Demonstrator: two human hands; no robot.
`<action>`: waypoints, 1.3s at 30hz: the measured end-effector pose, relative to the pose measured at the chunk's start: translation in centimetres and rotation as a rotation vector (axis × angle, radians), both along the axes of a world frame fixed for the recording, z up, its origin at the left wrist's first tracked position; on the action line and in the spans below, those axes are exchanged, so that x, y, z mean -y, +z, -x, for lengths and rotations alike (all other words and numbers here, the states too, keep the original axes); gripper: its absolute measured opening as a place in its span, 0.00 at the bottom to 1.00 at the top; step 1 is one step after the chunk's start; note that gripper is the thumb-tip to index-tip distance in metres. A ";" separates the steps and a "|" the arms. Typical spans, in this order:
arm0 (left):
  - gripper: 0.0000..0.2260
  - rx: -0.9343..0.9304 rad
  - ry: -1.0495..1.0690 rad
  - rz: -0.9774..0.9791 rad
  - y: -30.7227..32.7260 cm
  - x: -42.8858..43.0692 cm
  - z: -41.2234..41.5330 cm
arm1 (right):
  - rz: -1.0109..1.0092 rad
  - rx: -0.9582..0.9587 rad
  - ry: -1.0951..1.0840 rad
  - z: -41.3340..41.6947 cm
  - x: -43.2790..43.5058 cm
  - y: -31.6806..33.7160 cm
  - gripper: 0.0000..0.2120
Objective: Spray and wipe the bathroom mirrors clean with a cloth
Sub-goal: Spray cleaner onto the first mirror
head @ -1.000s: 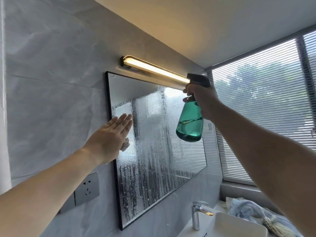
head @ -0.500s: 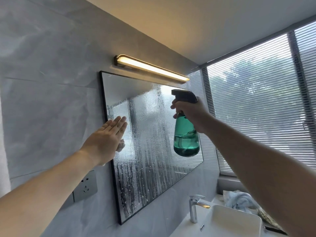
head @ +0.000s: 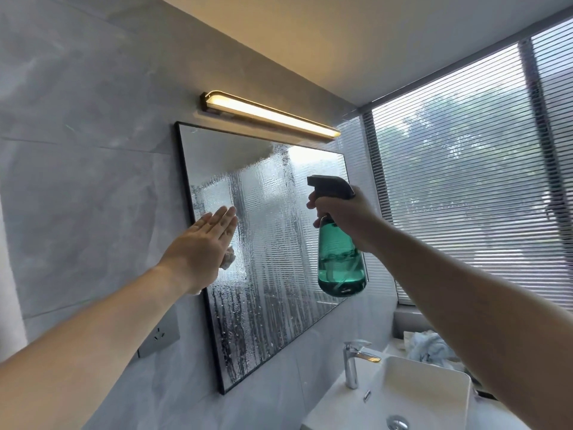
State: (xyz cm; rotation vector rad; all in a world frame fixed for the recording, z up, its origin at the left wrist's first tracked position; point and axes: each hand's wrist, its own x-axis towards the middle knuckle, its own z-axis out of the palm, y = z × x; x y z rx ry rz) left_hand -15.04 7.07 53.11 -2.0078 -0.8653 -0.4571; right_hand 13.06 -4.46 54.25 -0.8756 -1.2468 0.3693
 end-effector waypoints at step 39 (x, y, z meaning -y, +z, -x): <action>0.30 -0.014 -0.022 -0.044 -3.5 -1.6 0.2 | 0.173 0.185 -0.100 3.0 -3.0 -11.0 0.05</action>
